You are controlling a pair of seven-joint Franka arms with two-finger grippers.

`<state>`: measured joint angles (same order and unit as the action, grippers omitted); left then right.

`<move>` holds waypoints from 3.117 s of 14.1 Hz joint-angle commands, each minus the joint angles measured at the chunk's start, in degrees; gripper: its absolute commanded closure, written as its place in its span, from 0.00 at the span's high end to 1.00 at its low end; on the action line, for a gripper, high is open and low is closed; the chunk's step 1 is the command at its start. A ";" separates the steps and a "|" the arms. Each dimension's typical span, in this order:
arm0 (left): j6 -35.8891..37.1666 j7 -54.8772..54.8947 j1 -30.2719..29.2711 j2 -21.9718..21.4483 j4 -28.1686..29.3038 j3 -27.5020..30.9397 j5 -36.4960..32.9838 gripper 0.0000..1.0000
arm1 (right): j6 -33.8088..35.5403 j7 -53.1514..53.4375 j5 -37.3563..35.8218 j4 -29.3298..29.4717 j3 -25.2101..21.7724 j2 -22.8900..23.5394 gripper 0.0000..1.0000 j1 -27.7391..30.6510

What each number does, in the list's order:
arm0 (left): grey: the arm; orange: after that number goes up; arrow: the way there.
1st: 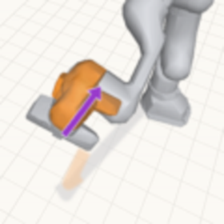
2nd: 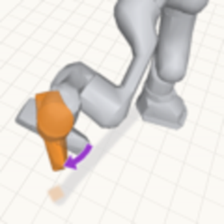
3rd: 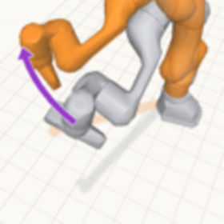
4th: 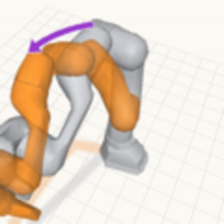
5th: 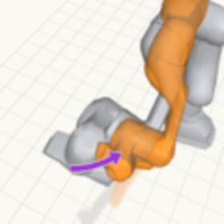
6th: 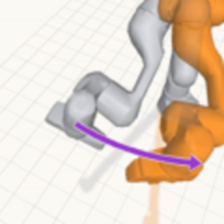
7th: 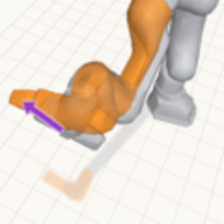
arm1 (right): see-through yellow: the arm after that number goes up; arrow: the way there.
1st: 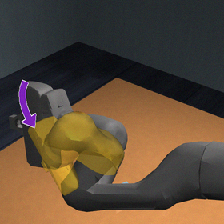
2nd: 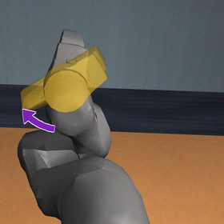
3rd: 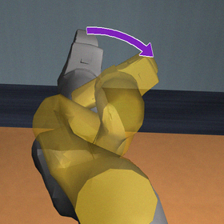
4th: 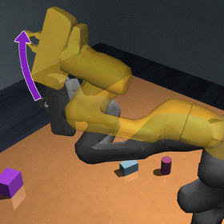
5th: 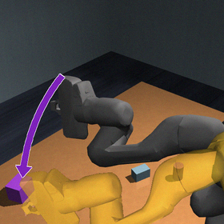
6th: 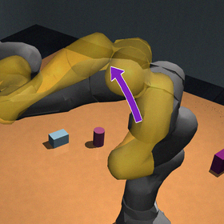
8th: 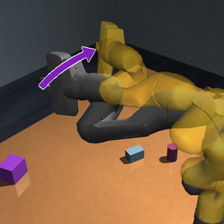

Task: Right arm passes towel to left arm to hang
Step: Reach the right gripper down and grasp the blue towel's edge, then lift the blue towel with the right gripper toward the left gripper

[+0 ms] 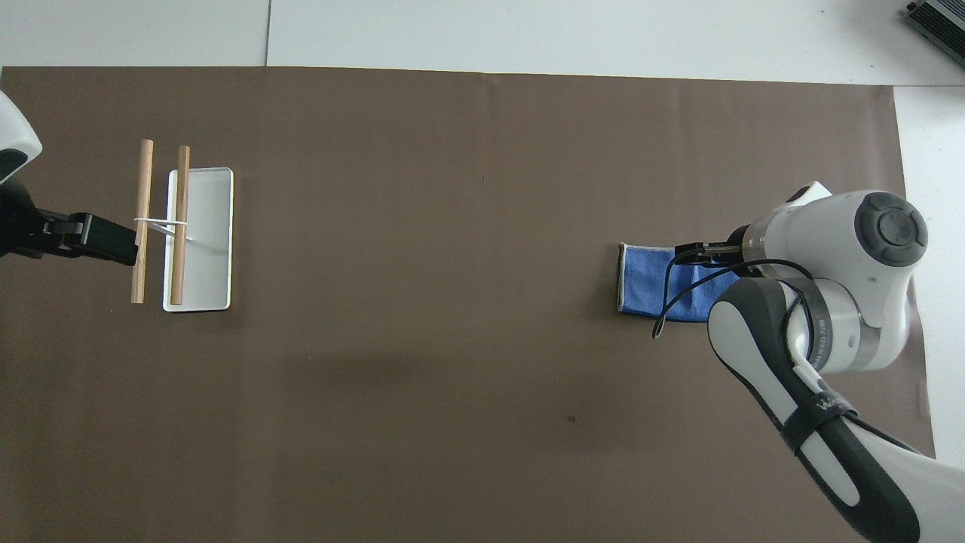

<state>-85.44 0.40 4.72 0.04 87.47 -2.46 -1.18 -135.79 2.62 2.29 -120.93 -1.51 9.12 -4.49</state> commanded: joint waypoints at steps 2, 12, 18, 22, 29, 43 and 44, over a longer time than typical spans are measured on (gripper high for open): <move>0.54 0.21 -0.41 -1.18 1.12 -0.26 -0.93 1.00 | -6.57 -5.41 1.41 -4.39 0.10 1.50 1.00 0.36; 0.54 0.21 -0.41 -1.18 1.21 -0.26 -0.93 1.00 | -10.72 -6.04 1.41 -6.24 0.19 3.53 0.49 0.45; 0.54 0.21 -0.41 -1.18 1.21 -0.26 -0.93 1.00 | -10.55 -5.78 2.99 -6.16 0.19 3.62 0.00 0.36; 0.54 0.21 -0.41 -1.18 1.21 -0.26 -0.93 1.00 | -7.06 -5.69 3.07 -3.53 1.94 3.10 0.00 0.36; 0.54 0.21 -0.41 -1.18 1.21 -0.26 -0.93 1.00 | 3.34 -5.43 11.69 6.05 5.10 -0.33 0.00 0.36; 0.71 0.21 -0.50 -1.18 1.21 -0.18 -0.93 1.00 | 4.22 -5.87 62.10 12.48 16.00 -1.65 0.00 0.36; 0.89 0.30 -0.50 -1.18 1.12 -0.18 -0.93 1.00 | 4.30 -5.87 65.97 12.48 16.88 -1.74 0.00 0.36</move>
<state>-85.38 0.40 4.72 0.04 87.47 -2.44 -1.18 -132.66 -1.94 61.77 -108.63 13.67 8.08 -4.93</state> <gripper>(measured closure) 0.000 0.969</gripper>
